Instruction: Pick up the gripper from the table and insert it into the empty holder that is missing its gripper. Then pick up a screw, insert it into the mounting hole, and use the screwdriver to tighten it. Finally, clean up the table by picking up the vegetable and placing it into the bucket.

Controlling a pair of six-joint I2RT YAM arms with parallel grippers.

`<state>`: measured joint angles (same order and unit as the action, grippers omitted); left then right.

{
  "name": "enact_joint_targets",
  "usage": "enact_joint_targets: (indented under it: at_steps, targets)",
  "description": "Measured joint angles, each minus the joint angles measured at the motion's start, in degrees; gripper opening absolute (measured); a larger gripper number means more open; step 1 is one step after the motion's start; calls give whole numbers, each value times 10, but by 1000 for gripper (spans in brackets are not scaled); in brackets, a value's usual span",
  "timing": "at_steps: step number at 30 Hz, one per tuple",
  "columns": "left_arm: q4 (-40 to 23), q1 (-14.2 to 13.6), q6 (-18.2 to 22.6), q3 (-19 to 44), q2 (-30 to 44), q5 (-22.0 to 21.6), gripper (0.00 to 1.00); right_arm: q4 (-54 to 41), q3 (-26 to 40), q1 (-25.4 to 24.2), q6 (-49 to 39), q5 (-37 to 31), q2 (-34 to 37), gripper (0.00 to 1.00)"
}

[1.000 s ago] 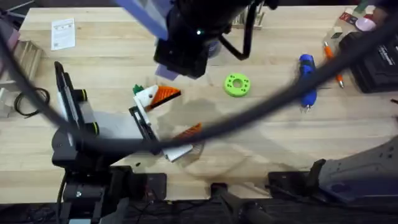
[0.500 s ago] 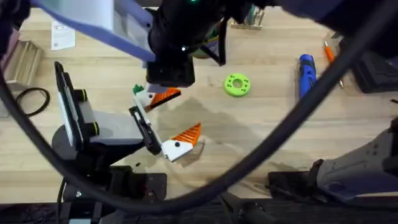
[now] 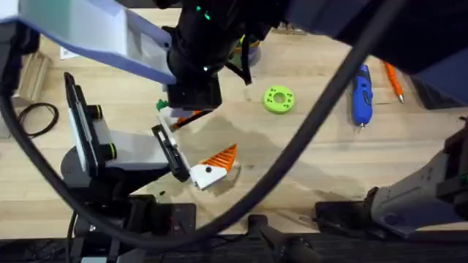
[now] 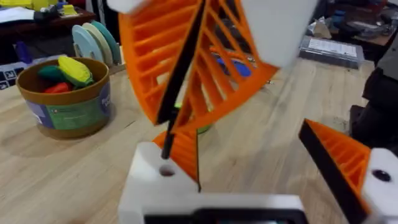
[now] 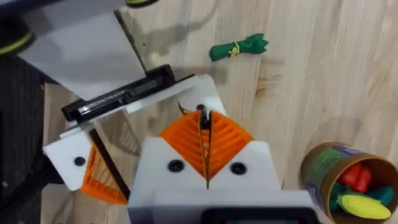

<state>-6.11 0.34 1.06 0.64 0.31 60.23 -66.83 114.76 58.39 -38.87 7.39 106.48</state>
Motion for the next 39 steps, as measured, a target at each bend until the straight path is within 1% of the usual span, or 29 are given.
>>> enact_joint_targets:
  at_steps: [20,29,39]
  targets:
    - [0,0,0,0,0,0,985,-7,0,0,-2,0,1,6]
    - [0,0,0,0,0,0,985,-7,0,0,-2,0,15,6]
    - [0,0,0,0,0,0,985,-7,0,0,-2,0,16,6]
